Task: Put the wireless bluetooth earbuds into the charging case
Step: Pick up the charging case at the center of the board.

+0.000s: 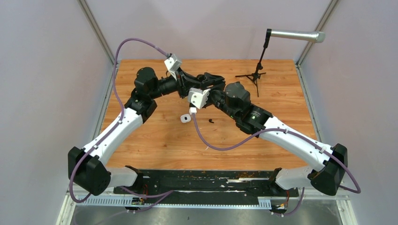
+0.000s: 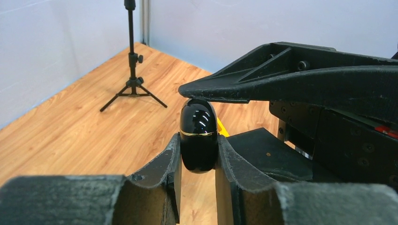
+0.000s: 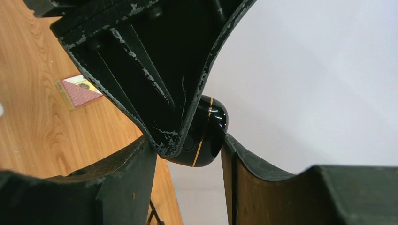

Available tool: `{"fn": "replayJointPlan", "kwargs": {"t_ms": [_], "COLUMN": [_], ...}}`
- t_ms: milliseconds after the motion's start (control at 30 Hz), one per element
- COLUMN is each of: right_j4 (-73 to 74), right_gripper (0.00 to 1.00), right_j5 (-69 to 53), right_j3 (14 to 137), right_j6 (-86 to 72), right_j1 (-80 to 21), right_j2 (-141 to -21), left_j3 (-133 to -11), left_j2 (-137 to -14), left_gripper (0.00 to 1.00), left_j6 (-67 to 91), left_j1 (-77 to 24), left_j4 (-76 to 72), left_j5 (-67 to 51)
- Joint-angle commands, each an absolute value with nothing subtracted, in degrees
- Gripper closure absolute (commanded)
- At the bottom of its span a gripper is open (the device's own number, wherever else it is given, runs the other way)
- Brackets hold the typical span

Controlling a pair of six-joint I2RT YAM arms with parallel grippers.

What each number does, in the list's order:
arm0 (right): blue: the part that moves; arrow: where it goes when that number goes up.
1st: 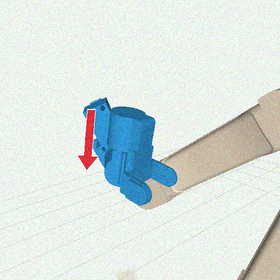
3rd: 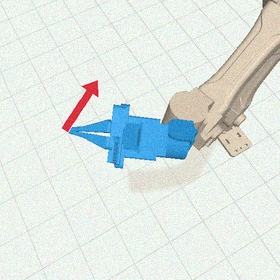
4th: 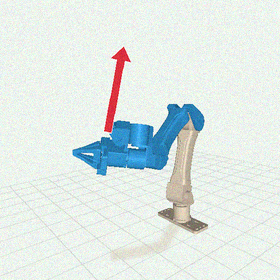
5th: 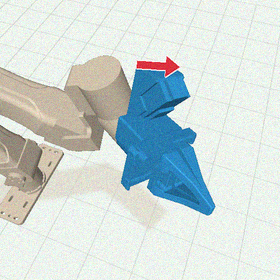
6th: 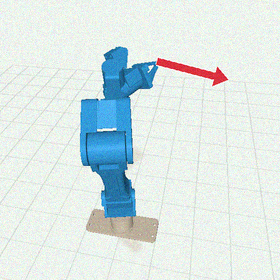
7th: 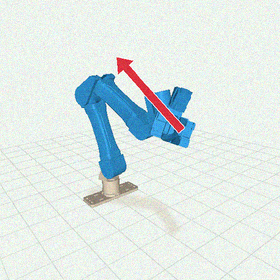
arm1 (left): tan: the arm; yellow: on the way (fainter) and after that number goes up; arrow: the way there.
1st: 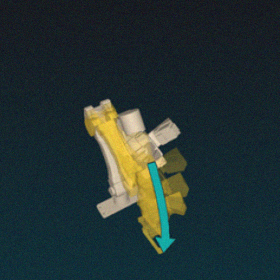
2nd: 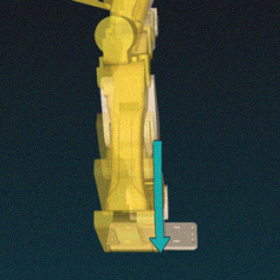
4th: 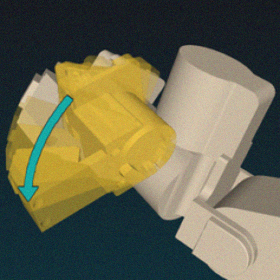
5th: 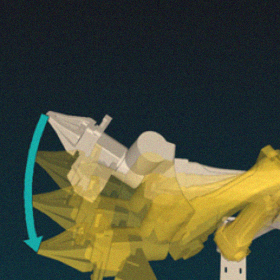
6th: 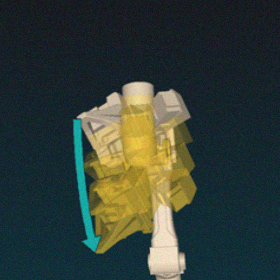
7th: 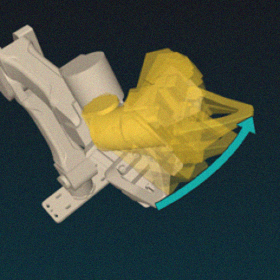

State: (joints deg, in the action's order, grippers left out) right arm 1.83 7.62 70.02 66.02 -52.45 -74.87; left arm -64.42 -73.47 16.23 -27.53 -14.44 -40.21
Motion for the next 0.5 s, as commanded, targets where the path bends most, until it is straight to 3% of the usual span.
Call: {"fn": "replayJointPlan", "kwargs": {"t_ms": [0, 100, 200, 333, 467], "right_j4": [8.65, 20.53, 30.02, 46.15, 62.41], "right_gripper": [0.51, 0.24, 0.13, 0.12, 0.29], "right_j5": [2.54, -7.43, -16.37, -29.11, -48.65], "right_j3": [72.37, 75.08, 79.62, 89.40, 100.19], "right_j6": [59.37, 51.38, 44.06, 38.12, 39.80], "right_j1": [-51.85, -46.95, -40.95, -34.12, -27.50], "right_j2": [-74.07, -73.26, -73.89, -78.68, -86.66], "left_j3": [-63.60, -62.45, -62.05, -60.08, -54.56], "left_j2": [-72.02, -70.91, -70.15, -68.81, -66.09], "left_gripper": [1.00, 1.00, 1.00, 1.00, 1.00], "left_j6": [14.63, 13.66, 11.93, 8.96, 5.00], "left_j1": [-27.93, -27.33, -26.23, -25.32, -25.31], "left_j4": [-16.86, -15.68, -13.46, -12.57, -18.05], "left_j5": [-44.84, -45.64, -47.74, -50.51, -53.30]}}
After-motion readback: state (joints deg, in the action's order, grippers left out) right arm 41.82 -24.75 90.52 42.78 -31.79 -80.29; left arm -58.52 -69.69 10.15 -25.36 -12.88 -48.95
